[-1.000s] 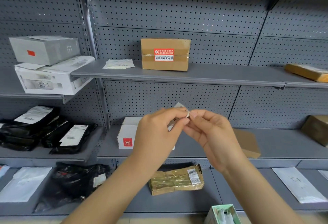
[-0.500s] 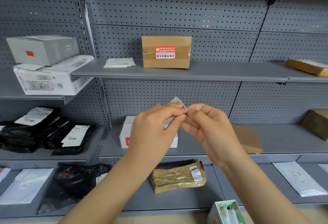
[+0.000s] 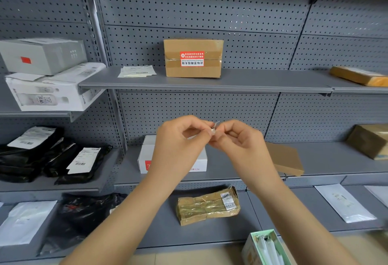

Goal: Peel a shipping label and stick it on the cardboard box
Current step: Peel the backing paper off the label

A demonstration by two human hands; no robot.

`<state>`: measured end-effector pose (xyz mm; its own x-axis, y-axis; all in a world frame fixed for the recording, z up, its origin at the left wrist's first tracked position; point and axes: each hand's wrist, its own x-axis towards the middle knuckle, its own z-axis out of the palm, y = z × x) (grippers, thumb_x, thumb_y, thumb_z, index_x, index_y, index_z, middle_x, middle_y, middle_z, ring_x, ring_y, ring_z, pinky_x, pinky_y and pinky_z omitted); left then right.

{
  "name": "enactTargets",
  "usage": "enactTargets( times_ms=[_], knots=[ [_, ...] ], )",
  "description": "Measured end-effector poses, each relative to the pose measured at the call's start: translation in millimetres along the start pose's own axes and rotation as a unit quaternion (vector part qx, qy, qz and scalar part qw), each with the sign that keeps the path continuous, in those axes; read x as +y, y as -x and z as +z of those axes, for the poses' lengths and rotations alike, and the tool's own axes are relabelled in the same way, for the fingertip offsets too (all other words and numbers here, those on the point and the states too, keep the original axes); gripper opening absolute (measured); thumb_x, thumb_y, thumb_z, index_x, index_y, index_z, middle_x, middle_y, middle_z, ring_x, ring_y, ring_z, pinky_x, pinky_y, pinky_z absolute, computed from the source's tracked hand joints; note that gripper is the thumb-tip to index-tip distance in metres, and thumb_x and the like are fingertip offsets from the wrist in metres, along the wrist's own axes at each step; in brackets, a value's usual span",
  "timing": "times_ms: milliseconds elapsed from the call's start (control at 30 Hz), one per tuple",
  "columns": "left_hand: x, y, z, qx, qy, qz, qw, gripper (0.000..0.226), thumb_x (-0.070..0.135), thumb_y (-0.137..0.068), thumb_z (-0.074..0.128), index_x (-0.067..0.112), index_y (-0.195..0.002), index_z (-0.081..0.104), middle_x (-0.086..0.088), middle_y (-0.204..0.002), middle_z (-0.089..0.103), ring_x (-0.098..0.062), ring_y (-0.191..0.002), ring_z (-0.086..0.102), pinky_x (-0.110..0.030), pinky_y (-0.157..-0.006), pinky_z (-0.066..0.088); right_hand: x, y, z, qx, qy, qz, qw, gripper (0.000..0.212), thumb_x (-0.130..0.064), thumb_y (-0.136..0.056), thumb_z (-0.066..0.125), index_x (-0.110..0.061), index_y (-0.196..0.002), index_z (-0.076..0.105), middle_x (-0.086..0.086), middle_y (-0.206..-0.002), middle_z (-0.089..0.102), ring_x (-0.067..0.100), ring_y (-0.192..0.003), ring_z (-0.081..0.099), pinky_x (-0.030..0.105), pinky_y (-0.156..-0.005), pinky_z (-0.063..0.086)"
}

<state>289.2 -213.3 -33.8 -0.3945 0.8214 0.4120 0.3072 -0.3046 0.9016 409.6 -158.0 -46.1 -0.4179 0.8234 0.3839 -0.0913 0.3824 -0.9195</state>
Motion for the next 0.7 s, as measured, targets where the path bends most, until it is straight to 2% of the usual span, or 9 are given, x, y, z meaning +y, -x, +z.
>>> enactTargets(
  times_ms=[100,167,233,300,367,433,567,700],
  knots=[
    [-3,-3,4,0.016,0.074,-0.059,0.995,0.012,0.004,-0.078,0.063,0.011,-0.069,0.069,0.004,-0.075,0.073,-0.002,-0.067,0.066,-0.011,-0.064,0.047,4,-1,0,0.018,-0.056,0.028,0.998,0.013,0.005,-0.088,0.054,-0.001,-0.077,0.059,-0.002,-0.075,0.072,0.01,-0.079,0.073,0.025,-0.08,0.057],
    [-9,-7,7,0.027,0.133,-0.12,0.983,0.015,0.007,-0.081,0.058,0.014,-0.07,0.066,-0.003,-0.073,0.068,-0.013,-0.07,0.061,-0.022,-0.069,0.048,6,0,-1,0.034,-0.098,0.055,0.993,0.016,0.003,-0.089,0.052,-0.004,-0.077,0.06,0.001,-0.074,0.074,0.012,-0.079,0.073,0.023,-0.078,0.057],
    [-13,-11,9,0.025,0.231,-0.18,0.956,0.014,0.009,-0.085,0.053,0.012,-0.076,0.063,-0.009,-0.08,0.066,-0.021,-0.077,0.061,-0.032,-0.074,0.049,8,-1,-3,0.049,-0.135,0.082,0.986,0.02,0.0,-0.09,0.051,-0.008,-0.075,0.06,0.003,-0.073,0.074,0.014,-0.078,0.072,0.024,-0.079,0.057],
    [-18,-15,11,0.027,0.323,-0.221,0.92,0.013,0.009,-0.088,0.049,0.009,-0.084,0.061,-0.008,-0.084,0.068,-0.02,-0.08,0.063,-0.031,-0.073,0.052,11,-2,-6,0.064,-0.169,0.104,0.978,0.022,-0.001,-0.091,0.049,-0.009,-0.073,0.06,0.004,-0.072,0.074,0.015,-0.077,0.071,0.027,-0.082,0.057],
    [-24,-17,11,0.045,0.383,-0.252,0.887,0.016,0.011,-0.09,0.048,0.01,-0.082,0.062,-0.001,-0.076,0.071,-0.016,-0.077,0.065,-0.027,-0.07,0.054,16,-2,-11,0.079,-0.201,0.117,0.969,0.023,-0.002,-0.092,0.048,-0.008,-0.073,0.059,0.006,-0.072,0.073,0.016,-0.076,0.07,0.03,-0.084,0.057],
    [-33,-20,11,0.063,0.402,-0.278,0.87,0.016,0.014,-0.09,0.049,0.014,-0.081,0.062,0.004,-0.072,0.072,-0.013,-0.076,0.065,-0.026,-0.07,0.053,22,-2,-15,0.096,-0.229,0.132,0.96,0.02,-0.003,-0.092,0.048,-0.006,-0.075,0.059,0.007,-0.072,0.073,0.017,-0.076,0.07,0.031,-0.085,0.057],
    [-50,-23,13,0.084,0.422,-0.317,0.845,0.012,0.016,-0.09,0.05,0.015,-0.087,0.061,0.002,-0.084,0.069,-0.011,-0.08,0.064,-0.024,-0.077,0.05,35,-1,-26,0.144,-0.288,0.162,0.933,0.015,0.0,-0.092,0.048,-0.004,-0.08,0.056,0.007,-0.072,0.074,0.017,-0.075,0.072,0.029,-0.079,0.059],
    [-58,-27,15,0.105,0.46,-0.333,0.817,0.012,0.014,-0.091,0.049,0.012,-0.087,0.06,0.0,-0.086,0.067,-0.011,-0.081,0.065,-0.025,-0.075,0.051,46,1,-37,0.183,-0.302,0.17,0.92,0.017,0.0,-0.091,0.047,-0.003,-0.079,0.058,0.006,-0.072,0.075,0.016,-0.074,0.072,0.026,-0.072,0.059]
  ],
)
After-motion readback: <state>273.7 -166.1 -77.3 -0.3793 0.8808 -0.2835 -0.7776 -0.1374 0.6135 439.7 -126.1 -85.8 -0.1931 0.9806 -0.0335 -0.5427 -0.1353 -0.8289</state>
